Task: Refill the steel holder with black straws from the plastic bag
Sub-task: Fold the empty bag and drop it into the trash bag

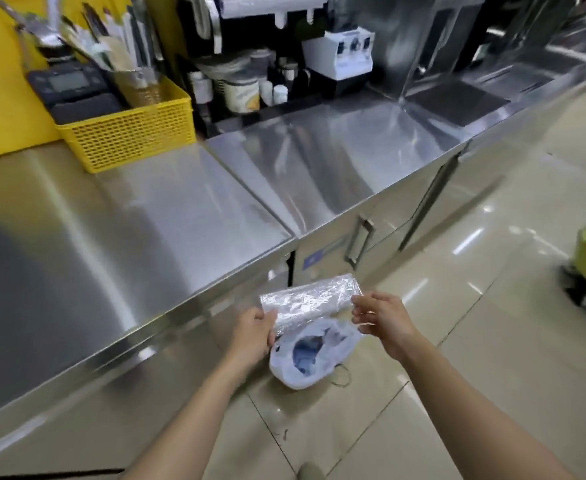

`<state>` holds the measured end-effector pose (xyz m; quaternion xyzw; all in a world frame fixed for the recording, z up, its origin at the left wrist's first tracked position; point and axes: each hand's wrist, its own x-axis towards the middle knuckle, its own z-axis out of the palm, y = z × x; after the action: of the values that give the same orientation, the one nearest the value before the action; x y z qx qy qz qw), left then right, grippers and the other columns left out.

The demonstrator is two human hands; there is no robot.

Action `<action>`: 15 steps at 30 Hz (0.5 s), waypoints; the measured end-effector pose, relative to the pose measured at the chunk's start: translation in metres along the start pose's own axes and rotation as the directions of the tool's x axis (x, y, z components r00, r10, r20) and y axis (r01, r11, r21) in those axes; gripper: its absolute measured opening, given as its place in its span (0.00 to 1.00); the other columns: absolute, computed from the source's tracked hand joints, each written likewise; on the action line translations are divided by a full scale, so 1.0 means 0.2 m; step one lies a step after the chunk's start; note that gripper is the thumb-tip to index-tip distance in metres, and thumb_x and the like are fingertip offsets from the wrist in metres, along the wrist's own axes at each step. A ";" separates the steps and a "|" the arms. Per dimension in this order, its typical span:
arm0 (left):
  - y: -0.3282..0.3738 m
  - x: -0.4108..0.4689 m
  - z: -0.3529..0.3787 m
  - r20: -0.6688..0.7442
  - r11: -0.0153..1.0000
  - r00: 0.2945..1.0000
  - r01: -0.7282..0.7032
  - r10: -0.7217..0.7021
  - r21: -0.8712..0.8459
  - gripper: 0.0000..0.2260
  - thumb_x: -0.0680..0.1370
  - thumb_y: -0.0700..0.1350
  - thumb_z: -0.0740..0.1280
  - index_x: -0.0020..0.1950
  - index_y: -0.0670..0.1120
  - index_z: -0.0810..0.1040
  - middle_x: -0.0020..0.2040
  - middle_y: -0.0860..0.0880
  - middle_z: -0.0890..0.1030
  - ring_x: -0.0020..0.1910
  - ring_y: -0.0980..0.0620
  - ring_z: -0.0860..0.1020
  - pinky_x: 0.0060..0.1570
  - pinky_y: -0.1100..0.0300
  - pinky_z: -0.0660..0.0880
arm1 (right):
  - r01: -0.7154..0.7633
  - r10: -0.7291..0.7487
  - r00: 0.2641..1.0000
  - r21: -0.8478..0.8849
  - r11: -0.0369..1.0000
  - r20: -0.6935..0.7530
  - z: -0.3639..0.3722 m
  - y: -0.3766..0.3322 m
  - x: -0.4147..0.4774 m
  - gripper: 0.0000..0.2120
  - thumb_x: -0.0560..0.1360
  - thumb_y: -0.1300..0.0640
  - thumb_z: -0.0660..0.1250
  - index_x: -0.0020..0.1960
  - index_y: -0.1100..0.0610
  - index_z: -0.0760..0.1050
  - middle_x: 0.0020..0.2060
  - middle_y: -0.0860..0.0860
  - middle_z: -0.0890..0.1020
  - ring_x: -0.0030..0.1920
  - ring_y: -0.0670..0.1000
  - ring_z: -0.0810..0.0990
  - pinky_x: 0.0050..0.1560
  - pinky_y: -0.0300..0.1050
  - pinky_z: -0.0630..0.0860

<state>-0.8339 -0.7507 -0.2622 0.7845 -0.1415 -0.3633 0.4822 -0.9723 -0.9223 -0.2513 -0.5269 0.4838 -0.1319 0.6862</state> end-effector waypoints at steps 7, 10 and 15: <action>-0.18 0.23 0.28 0.008 0.982 0.985 0.175 -0.175 -0.066 0.12 0.79 0.45 0.61 0.36 0.42 0.70 0.30 0.45 0.72 0.26 0.51 0.67 0.26 0.61 0.62 | -0.171 0.188 0.979 0.179 0.969 -0.079 -0.13 0.19 0.25 0.02 0.72 0.65 0.65 0.42 0.62 0.76 0.28 0.54 0.75 0.25 0.50 0.72 0.28 0.40 0.69; -0.30 0.40 0.39 0.140 0.934 0.945 0.317 -0.296 -0.165 0.07 0.77 0.45 0.64 0.42 0.43 0.74 0.34 0.44 0.74 0.30 0.51 0.72 0.29 0.61 0.67 | -0.199 0.235 0.954 0.191 0.961 -0.186 -0.18 0.35 0.44 0.03 0.72 0.65 0.65 0.44 0.63 0.76 0.28 0.55 0.74 0.26 0.50 0.71 0.24 0.39 0.69; -0.63 0.70 0.64 0.058 0.947 0.952 0.306 -0.302 -0.096 0.13 0.75 0.40 0.66 0.57 0.45 0.67 0.37 0.48 0.77 0.31 0.48 0.76 0.35 0.55 0.73 | -0.232 0.242 0.932 0.067 0.970 -0.269 -0.20 0.77 0.85 0.03 0.73 0.64 0.64 0.40 0.62 0.73 0.27 0.55 0.73 0.23 0.50 0.70 0.23 0.38 0.67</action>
<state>-0.8435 -0.8526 -0.4663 0.7631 -0.0102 -0.4566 0.4573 -0.9697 -1.0003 -0.4714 -0.4294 0.6321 -0.1286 0.6320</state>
